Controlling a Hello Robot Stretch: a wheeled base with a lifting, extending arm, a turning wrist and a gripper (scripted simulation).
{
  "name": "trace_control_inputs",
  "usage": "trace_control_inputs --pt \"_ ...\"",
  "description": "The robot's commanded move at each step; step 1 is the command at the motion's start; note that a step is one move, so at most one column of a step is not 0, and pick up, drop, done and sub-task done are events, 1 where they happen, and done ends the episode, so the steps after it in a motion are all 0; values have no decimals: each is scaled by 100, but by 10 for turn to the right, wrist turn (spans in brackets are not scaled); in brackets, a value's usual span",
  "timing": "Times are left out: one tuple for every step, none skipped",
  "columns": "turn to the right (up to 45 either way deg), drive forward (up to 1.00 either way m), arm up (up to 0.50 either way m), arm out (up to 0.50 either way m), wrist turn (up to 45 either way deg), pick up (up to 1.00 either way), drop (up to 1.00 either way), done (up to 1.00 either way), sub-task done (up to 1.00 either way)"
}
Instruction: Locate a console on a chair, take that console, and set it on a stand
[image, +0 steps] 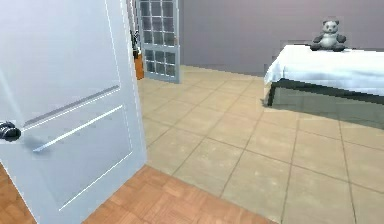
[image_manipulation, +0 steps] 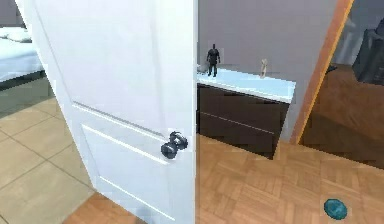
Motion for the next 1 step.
trace_control_inputs --pt "30 0 0 0 0 0 0 0 0"
